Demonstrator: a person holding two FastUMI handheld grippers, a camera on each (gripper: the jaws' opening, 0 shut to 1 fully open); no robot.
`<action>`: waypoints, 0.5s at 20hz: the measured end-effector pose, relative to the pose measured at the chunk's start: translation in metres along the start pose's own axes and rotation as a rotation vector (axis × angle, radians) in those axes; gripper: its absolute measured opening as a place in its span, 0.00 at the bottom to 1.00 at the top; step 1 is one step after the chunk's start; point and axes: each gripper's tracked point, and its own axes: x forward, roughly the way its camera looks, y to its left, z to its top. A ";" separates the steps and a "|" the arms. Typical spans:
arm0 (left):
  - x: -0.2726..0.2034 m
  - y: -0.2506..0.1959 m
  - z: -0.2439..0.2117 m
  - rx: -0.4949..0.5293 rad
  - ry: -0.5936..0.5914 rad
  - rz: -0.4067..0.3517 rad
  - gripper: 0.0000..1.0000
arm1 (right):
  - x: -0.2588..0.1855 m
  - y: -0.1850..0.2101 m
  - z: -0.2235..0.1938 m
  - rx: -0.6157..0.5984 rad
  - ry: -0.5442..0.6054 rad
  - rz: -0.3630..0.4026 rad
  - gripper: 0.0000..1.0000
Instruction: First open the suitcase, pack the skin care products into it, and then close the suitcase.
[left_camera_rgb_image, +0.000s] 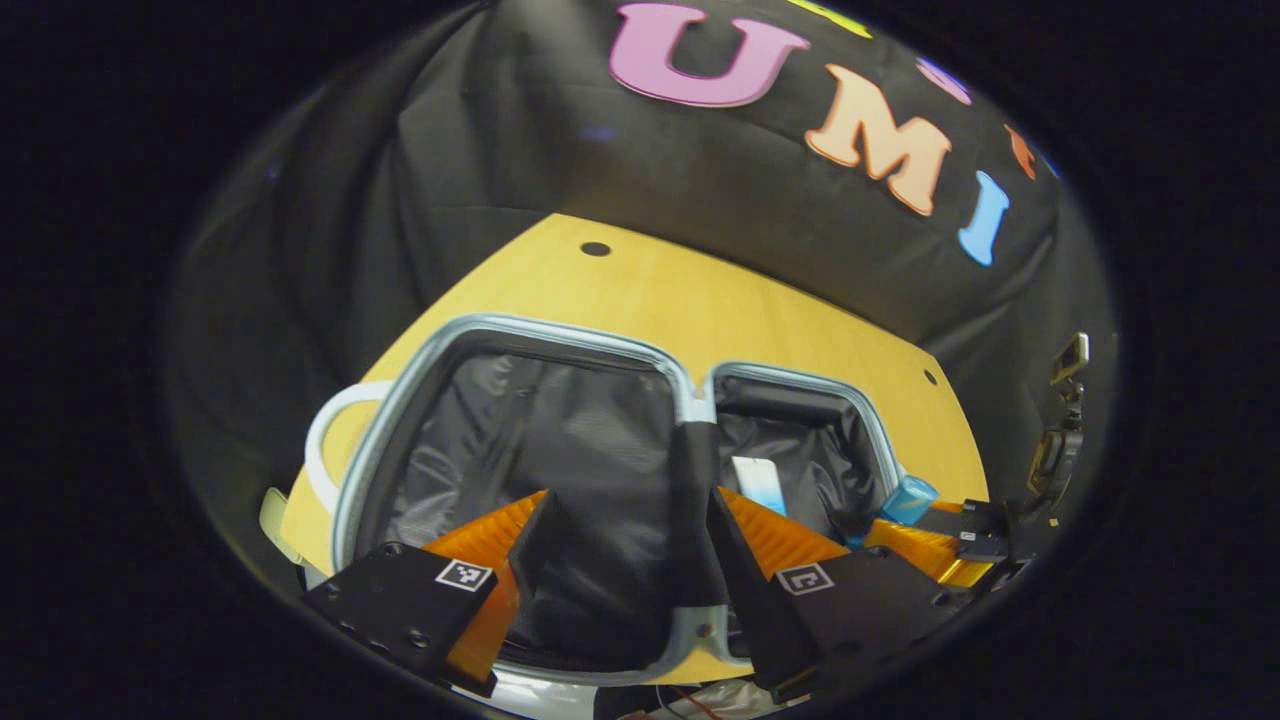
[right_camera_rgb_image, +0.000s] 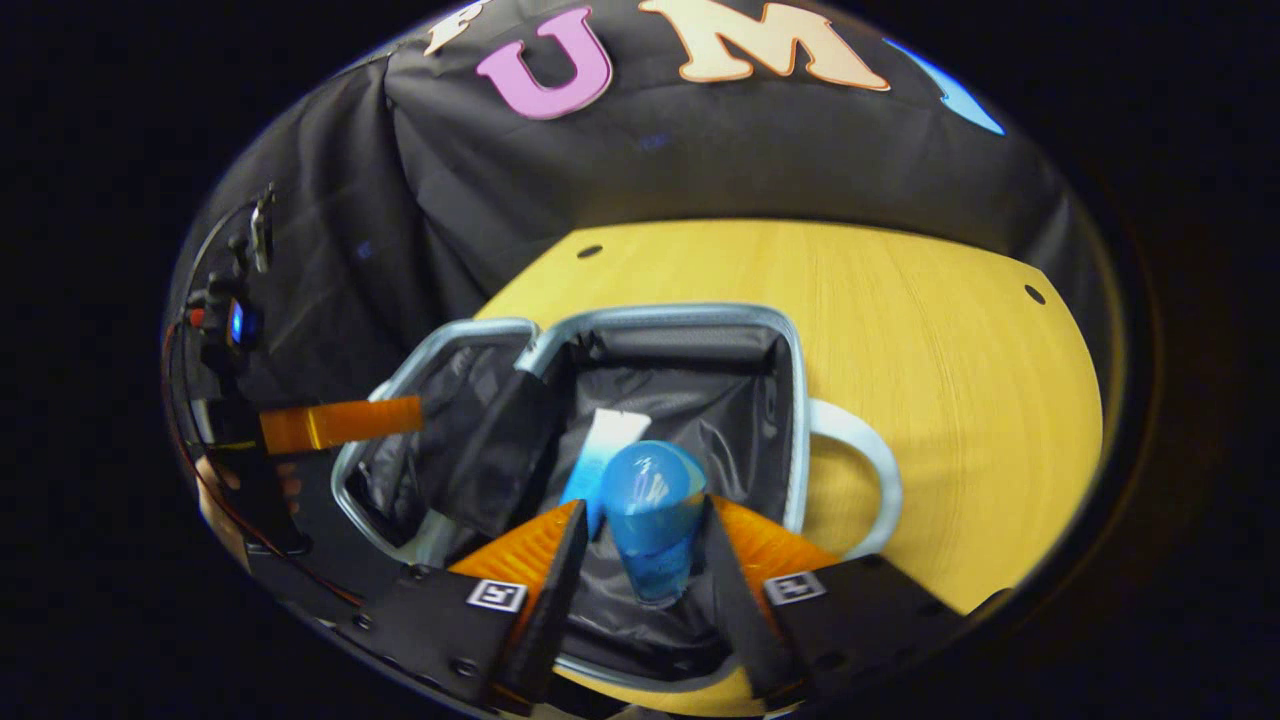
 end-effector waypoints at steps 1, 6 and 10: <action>-0.002 0.014 0.005 -0.014 -0.010 0.021 0.87 | 0.001 -0.001 0.008 -0.009 -0.022 -0.010 0.80; -0.012 0.088 0.029 -0.074 -0.069 0.127 0.87 | -0.008 0.004 0.029 -0.041 -0.098 -0.025 0.92; -0.017 0.147 0.042 -0.133 -0.094 0.213 0.87 | -0.015 0.003 0.031 -0.062 -0.111 -0.039 0.98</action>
